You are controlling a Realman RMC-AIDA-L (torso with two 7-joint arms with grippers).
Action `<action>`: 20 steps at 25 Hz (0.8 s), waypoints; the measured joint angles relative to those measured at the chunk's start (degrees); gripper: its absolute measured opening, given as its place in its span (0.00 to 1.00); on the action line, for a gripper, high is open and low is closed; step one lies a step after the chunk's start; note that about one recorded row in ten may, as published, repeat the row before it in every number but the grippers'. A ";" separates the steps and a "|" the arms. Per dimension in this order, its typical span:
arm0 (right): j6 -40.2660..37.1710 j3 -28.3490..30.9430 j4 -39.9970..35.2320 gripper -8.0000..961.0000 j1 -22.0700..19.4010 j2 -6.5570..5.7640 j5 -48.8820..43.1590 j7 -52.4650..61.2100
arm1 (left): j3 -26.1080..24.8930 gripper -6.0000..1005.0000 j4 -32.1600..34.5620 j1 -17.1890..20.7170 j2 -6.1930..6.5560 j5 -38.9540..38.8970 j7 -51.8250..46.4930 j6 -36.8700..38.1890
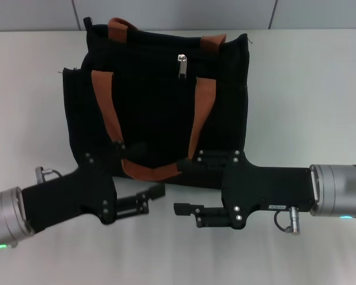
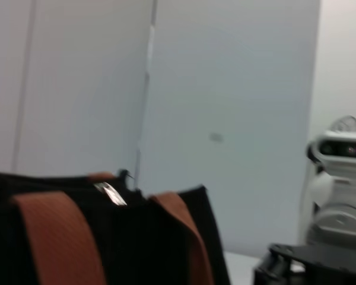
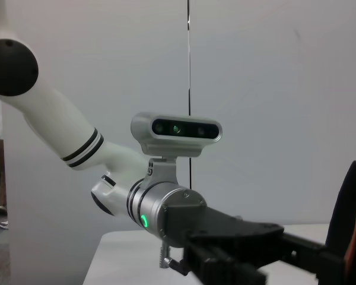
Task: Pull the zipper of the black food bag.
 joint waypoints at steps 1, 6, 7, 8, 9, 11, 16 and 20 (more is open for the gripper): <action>0.01 0.06 0.00 0.71 0.00 0.00 0.00 0.00 | 0.88 0.83 0.06 0.10 0.10 0.00 0.00 -0.01; 0.12 0.50 0.00 0.71 -0.11 0.00 0.08 0.25 | 2.62 0.83 0.41 0.13 0.25 2.29 0.02 -0.57; 0.24 0.41 0.01 0.71 -0.09 0.00 0.08 0.25 | 2.66 0.83 0.64 0.01 0.25 3.56 -0.04 -0.60; 0.45 0.29 0.04 0.71 -0.04 0.00 0.08 0.25 | 2.60 0.83 0.82 -0.18 0.17 5.39 -0.12 -0.63; 0.61 0.20 0.09 0.71 -0.03 0.00 0.08 0.26 | 2.48 0.83 0.92 -0.31 0.09 6.70 -0.17 -0.71; 0.90 0.07 0.21 0.71 -0.01 0.00 0.08 0.26 | 2.18 0.83 0.97 -0.44 -0.20 8.45 -0.14 -1.03; 0.93 0.06 0.29 0.71 -0.12 0.00 0.08 0.28 | 2.11 0.83 0.98 -0.16 -0.29 8.30 -0.05 -1.15; 0.93 0.26 0.44 0.71 -0.30 0.00 0.08 0.30 | 2.10 0.83 0.91 0.07 -0.24 8.27 -0.08 -1.15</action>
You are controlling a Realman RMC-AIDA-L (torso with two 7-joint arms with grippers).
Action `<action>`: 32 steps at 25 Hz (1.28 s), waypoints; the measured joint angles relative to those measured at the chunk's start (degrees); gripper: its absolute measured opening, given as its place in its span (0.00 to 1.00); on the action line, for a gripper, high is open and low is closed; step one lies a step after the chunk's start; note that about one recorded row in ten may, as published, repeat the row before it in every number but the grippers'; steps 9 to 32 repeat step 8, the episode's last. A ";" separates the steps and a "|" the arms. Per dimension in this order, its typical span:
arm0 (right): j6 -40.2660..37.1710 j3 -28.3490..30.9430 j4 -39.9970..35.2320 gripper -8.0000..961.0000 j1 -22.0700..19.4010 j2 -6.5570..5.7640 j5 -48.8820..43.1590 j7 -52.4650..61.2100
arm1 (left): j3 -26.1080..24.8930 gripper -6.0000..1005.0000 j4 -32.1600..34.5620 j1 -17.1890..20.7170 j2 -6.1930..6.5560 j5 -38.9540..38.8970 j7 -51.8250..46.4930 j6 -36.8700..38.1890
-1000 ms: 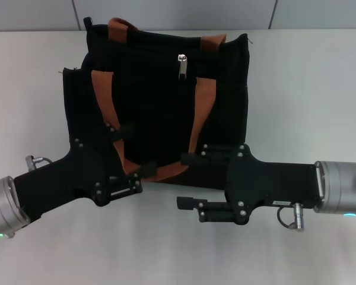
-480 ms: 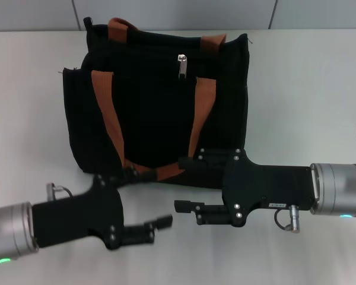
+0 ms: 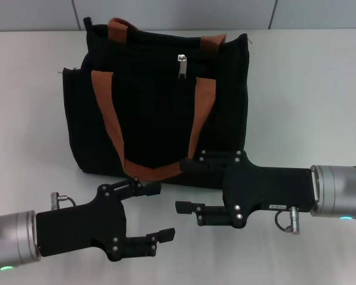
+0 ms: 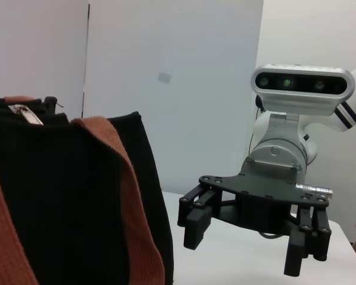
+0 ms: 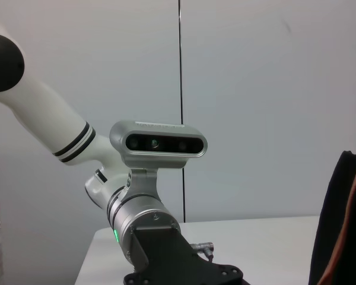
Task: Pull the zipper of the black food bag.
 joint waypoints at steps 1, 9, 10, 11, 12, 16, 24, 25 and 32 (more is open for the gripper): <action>0.00 0.03 0.02 0.71 -0.05 0.00 0.00 0.00 | 0.01 0.83 -0.05 0.03 0.00 -0.01 0.03 0.00; -0.01 -0.18 0.09 0.71 -0.13 0.00 -0.01 0.03 | -0.05 0.83 -0.18 0.07 -0.07 -0.02 0.08 0.00; -0.01 -0.18 0.09 0.71 -0.13 0.00 -0.01 0.03 | -0.05 0.83 -0.18 0.07 -0.07 -0.02 0.08 0.00; -0.01 -0.18 0.09 0.71 -0.13 0.00 -0.01 0.03 | -0.05 0.83 -0.18 0.07 -0.07 -0.02 0.08 0.00; -0.01 -0.18 0.09 0.71 -0.13 0.00 -0.01 0.03 | -0.05 0.83 -0.18 0.07 -0.07 -0.02 0.08 0.00; -0.01 -0.18 0.09 0.71 -0.13 0.00 -0.01 0.03 | -0.05 0.83 -0.18 0.07 -0.07 -0.02 0.08 0.00; -0.01 -0.18 0.09 0.71 -0.13 0.00 -0.01 0.03 | -0.05 0.83 -0.18 0.07 -0.07 -0.02 0.08 0.00; -0.01 -0.18 0.09 0.71 -0.13 0.00 -0.01 0.03 | -0.05 0.83 -0.18 0.07 -0.07 -0.02 0.08 0.00; -0.01 -0.18 0.09 0.71 -0.13 0.00 -0.01 0.03 | -0.05 0.83 -0.18 0.07 -0.07 -0.02 0.08 0.00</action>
